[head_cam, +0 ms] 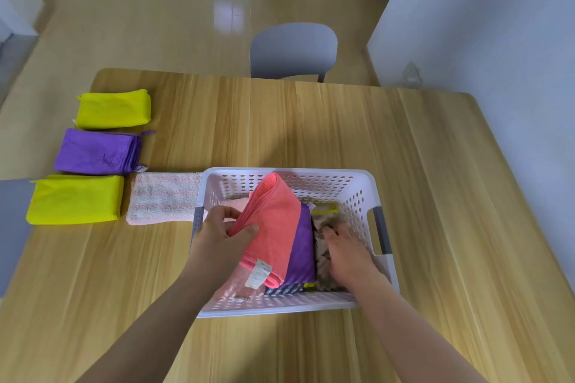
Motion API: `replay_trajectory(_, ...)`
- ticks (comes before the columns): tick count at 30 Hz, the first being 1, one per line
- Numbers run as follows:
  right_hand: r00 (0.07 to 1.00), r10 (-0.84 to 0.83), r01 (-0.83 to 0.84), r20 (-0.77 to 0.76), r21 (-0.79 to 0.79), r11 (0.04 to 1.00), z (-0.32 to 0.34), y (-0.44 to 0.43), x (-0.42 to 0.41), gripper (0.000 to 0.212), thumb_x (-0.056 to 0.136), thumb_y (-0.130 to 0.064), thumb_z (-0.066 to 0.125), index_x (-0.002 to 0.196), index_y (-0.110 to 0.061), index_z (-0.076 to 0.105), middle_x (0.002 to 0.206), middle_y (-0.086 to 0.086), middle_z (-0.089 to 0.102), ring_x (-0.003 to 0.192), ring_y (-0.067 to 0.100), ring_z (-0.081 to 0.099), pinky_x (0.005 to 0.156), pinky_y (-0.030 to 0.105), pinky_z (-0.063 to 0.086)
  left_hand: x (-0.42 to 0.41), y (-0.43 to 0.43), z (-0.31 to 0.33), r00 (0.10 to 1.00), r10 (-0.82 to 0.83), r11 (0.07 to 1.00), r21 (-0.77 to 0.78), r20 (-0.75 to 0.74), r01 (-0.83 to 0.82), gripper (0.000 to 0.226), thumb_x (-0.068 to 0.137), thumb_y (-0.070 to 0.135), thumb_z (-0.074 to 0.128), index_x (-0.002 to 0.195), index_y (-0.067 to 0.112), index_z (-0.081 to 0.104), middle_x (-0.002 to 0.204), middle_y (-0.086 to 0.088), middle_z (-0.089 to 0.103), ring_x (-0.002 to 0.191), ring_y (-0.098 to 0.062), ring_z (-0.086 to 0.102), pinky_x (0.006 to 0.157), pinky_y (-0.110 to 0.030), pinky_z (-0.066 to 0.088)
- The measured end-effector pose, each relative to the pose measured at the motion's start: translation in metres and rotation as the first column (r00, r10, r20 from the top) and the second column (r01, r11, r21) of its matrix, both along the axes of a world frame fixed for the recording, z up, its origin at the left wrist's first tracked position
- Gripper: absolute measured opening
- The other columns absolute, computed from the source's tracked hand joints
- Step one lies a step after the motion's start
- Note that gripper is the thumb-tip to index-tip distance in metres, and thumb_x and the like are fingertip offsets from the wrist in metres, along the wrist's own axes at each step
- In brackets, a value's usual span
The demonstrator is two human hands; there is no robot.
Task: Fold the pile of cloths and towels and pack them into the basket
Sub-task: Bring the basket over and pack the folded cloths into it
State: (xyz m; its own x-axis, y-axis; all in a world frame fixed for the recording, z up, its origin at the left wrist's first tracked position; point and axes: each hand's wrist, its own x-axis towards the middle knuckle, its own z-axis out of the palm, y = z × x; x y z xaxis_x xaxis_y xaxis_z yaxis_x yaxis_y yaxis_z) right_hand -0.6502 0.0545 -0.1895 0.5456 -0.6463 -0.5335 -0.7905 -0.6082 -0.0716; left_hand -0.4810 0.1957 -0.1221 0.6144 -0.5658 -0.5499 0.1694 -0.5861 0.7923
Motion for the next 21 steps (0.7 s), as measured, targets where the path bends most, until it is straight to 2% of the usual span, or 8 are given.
replay_trajectory(5, 0.973, -0.138, 0.115, 0.186, 0.130, 0.985, 0.009, -0.007, 0.006, 0.042, 0.089, -0.016, 0.061, 0.129, -0.011, 0.050, 0.134, 0.008, 0.044, 0.118, 0.028, 0.050, 0.099, 0.038, 0.042, -0.003, -0.004, -0.005, 0.987, 0.031, 0.999, -0.021, -0.157, -0.035, 0.027, 0.086, 0.020, 0.067, 0.107, 0.016, 0.051, 0.102, -0.008, 0.069, 0.091, -0.027, 0.067, 0.086, -0.049, 0.054)
replay_trajectory(7, 0.818, -0.436, 0.317, 0.375, 0.337, 0.886, 0.026, -0.004, 0.004, 0.033, 0.095, -0.025, 0.054, 0.125, -0.012, 0.056, 0.124, 0.004, 0.058, 0.112, 0.022, 0.057, 0.098, 0.039, 0.046, -0.006, -0.007, -0.008, 0.953, 0.069, 0.995, -0.043, -0.296, -0.086, 0.033, 0.085, 0.014, 0.067, 0.113, 0.012, 0.050, 0.107, -0.012, 0.068, 0.093, -0.028, 0.067, 0.087, -0.047, 0.053)
replay_trajectory(9, 0.490, -0.831, 0.414, 0.263, 0.769, 0.488, 0.046, 0.004, 0.003, 0.034, 0.098, -0.033, 0.049, 0.118, -0.008, 0.058, 0.110, 0.009, 0.066, 0.102, 0.023, 0.064, 0.091, 0.040, 0.053, -0.010, -0.014, -0.011, 0.891, 0.081, 0.989, -0.077, -0.446, -0.128, 0.040, 0.083, 0.007, 0.066, 0.119, 0.008, 0.048, 0.110, -0.012, 0.067, 0.093, -0.029, 0.067, 0.083, -0.043, 0.054)
replay_trajectory(10, 0.369, -0.923, 0.368, 0.104, 0.896, 0.248, 0.053, 0.007, 0.001, 0.036, 0.097, -0.036, 0.048, 0.117, -0.006, 0.057, 0.110, 0.015, 0.066, 0.101, 0.027, 0.066, 0.088, 0.041, 0.055, -0.013, -0.017, -0.013, 0.859, 0.072, 0.986, -0.092, -0.506, -0.137, 0.040, 0.083, 0.004, 0.065, 0.120, 0.007, 0.047, 0.110, -0.013, 0.067, 0.092, -0.029, 0.067, 0.082, -0.042, 0.054)
replay_trajectory(11, 0.319, -0.948, 0.322, 0.011, 0.939, 0.119, 0.056, 0.008, -0.002, 0.037, 0.097, -0.037, 0.049, 0.117, -0.006, 0.056, 0.112, 0.018, 0.066, 0.101, 0.030, 0.067, 0.087, 0.043, 0.056, -0.017, -0.022, -0.014, 0.830, 0.064, 0.985, -0.099, -0.555, -0.141, 0.039, 0.084, 0.000, 0.063, 0.119, 0.007, 0.047, 0.108, -0.013, 0.066, 0.091, -0.030, 0.067, 0.082, -0.044, 0.054)
replay_trajectory(14, 0.354, -0.930, 0.322, 0.097, 0.921, 0.219, 0.053, 0.002, -0.007, 0.030, 0.096, -0.029, 0.054, 0.116, -0.008, 0.058, 0.111, 0.017, 0.068, 0.099, 0.030, 0.067, 0.086, 0.042, 0.055, -0.031, -0.033, -0.021, 0.816, 0.016, 0.996, -0.063, -0.578, -0.065, 0.036, 0.083, -0.006, 0.061, 0.117, 0.004, 0.050, 0.095, -0.013, 0.069, 0.079, -0.028, 0.067, 0.081, -0.046, 0.055)
replay_trajectory(17, 0.418, -0.874, 0.405, 0.248, 0.811, 0.424, 0.048, -0.004, -0.008, 0.022, 0.094, -0.022, 0.057, 0.113, -0.012, 0.059, 0.106, 0.011, 0.068, 0.093, 0.026, 0.068, 0.078, 0.038, 0.057, -0.039, -0.041, -0.025, 0.820, -0.088, 0.996, -0.029, -0.566, 0.087, 0.031, 0.086, 0.006, 0.064, 0.113, -0.005, 0.055, 0.077, -0.011, 0.069, 0.058, -0.017, 0.065, 0.054, -0.027, 0.053)
replay_trajectory(21, 0.505, -0.827, 0.430, 0.246, 0.759, 0.488, 0.040, 0.000, -0.014, 0.021, 0.092, -0.020, 0.059, 0.113, -0.019, 0.056, 0.111, 0.006, 0.063, 0.098, 0.025, 0.065, 0.085, 0.047, 0.056, -0.036, -0.056, -0.043, 0.781, 0.036, 0.999, 0.042, -0.623, -0.013, 0.036, 0.086, 0.026, 0.066, 0.106, -0.004, 0.061, 0.094, -0.019, 0.070, 0.077, -0.029, 0.068, 0.066, -0.035, 0.056)
